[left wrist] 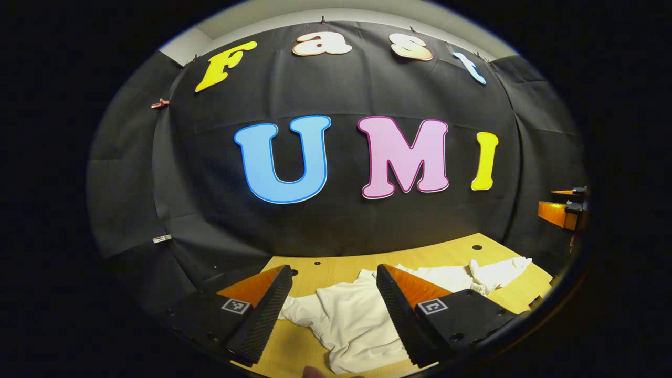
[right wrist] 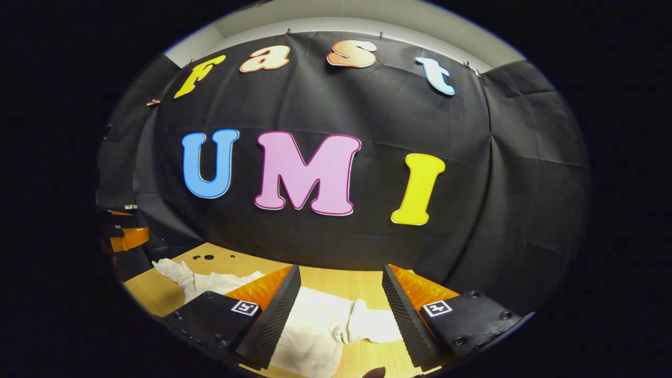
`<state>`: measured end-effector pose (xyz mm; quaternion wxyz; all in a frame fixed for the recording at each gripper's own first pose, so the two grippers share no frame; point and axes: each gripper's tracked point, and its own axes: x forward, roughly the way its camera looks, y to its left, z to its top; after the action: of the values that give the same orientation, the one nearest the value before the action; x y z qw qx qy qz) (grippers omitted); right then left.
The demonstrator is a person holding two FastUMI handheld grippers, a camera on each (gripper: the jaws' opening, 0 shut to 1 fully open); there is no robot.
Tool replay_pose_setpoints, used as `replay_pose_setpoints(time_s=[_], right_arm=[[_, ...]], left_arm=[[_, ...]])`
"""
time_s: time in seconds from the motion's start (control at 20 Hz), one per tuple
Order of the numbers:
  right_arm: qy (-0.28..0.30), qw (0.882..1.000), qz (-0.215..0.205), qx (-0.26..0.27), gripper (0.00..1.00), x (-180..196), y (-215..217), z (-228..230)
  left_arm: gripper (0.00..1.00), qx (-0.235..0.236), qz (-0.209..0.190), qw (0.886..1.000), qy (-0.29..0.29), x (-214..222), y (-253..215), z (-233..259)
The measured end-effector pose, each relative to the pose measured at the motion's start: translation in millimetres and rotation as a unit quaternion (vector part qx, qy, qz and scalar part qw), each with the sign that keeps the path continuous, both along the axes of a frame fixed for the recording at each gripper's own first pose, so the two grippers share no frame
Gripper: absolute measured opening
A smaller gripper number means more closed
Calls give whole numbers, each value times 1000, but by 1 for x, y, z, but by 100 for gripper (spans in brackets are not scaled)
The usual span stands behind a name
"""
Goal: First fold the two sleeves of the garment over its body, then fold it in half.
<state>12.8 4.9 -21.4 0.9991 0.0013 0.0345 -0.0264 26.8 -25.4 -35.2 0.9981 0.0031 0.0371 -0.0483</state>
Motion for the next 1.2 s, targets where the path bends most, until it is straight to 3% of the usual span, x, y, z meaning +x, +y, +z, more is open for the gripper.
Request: replay_pose_setpoints(time_s=[0.4,0.75,0.95,1.2], right_arm=[[98,992,-74,22,96,37,-128,-83],[219,963,-147,46,96,70,-247,-224],[280,944,-160,73,97,91,-286,-304],[329,924,-164,106,97,106,-310,-361]], left_arm=[[99,8,-20,999,24,19,-40,-16],[99,9,-20,998,54,40,-80,-37],[100,17,-17,997,67,46,-95,-48],[99,25,-10,996,83,46,-104,-58]])
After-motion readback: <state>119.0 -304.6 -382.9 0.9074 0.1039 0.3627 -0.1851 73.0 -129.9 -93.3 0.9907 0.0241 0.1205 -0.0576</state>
